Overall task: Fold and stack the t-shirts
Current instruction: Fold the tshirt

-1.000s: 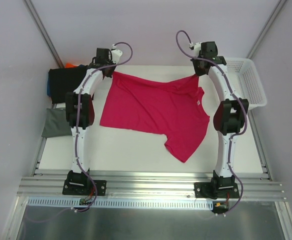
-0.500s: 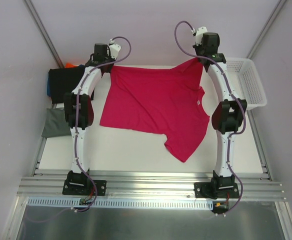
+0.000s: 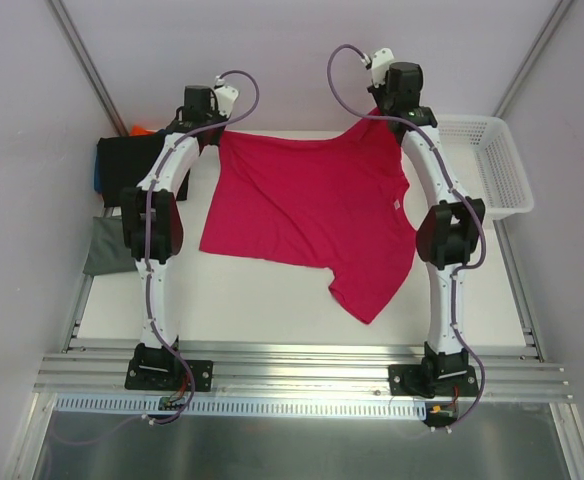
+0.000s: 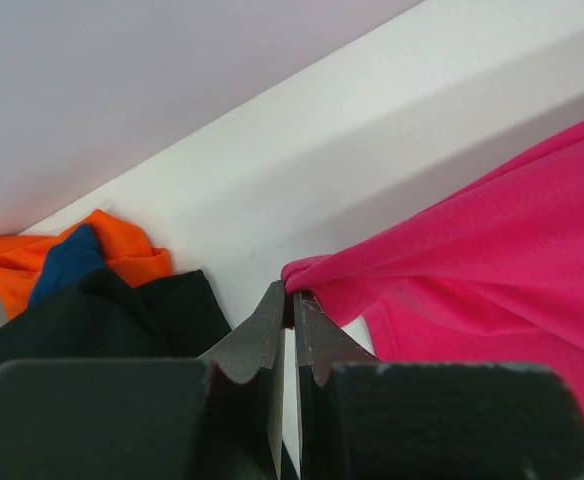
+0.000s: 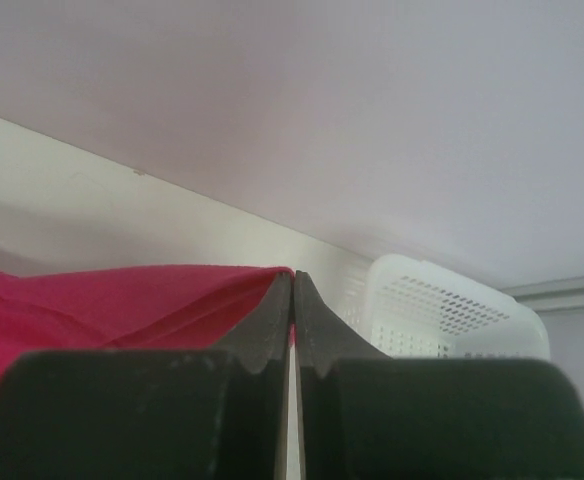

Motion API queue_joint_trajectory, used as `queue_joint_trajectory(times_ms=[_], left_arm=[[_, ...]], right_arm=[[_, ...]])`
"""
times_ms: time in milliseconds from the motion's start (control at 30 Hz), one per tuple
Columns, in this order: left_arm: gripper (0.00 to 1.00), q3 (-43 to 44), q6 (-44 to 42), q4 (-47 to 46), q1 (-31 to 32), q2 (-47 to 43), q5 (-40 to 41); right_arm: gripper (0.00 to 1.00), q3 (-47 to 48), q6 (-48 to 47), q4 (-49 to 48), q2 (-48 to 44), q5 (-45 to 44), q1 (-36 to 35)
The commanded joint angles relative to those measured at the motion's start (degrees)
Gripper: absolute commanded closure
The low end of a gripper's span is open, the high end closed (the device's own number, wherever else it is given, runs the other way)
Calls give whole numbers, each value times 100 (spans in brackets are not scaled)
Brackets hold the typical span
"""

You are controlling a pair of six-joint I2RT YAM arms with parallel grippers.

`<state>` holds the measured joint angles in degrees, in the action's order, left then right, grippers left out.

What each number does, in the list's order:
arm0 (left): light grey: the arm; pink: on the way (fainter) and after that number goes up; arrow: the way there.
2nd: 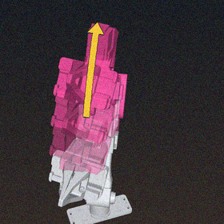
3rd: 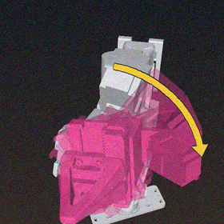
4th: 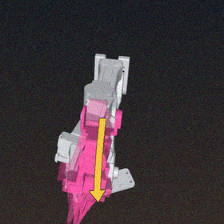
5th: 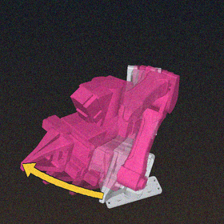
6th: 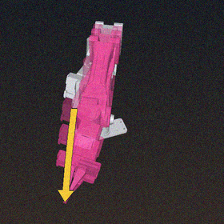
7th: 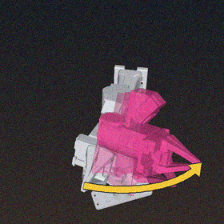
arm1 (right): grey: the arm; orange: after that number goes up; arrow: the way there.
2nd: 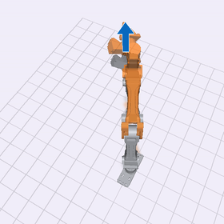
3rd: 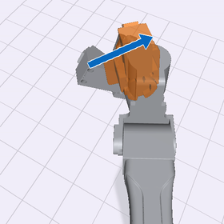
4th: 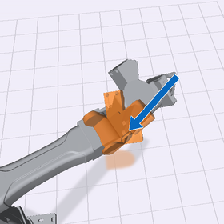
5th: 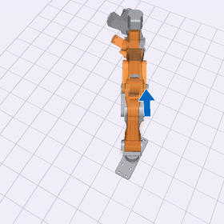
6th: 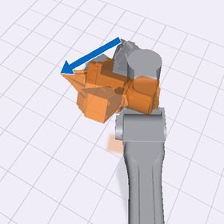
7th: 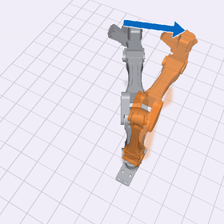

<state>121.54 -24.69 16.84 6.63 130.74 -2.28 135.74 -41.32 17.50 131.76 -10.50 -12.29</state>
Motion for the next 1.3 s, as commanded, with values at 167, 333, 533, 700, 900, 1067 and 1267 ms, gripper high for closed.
queue_joint_trajectory(times_ms=[167,333,533,700,900,1067,1267], left_arm=[[100,-279,104,-128,-66,-628,96],[100,-271,183,-120,-66,-611,79],[100,-332,175,-128,-74,-637,79],[100,-473,114,-128,-188,-672,202],[100,168,-333,-155,-321,-304,360],[100,1020,-712,-207,-312,57,325],[100,1373,-1091,-234,-312,294,246]], right_arm=[[99,207,-403,-616,-116,136,-212],[99,163,-368,-642,-81,48,-238],[99,14,-394,-581,-169,22,-238],[99,-214,-386,-510,-300,39,-212],[100,-189,-306,-440,-318,-13,-159],[99,-189,-289,-431,-336,-40,-159],[100,-189,-254,-431,-336,-57,-159]])
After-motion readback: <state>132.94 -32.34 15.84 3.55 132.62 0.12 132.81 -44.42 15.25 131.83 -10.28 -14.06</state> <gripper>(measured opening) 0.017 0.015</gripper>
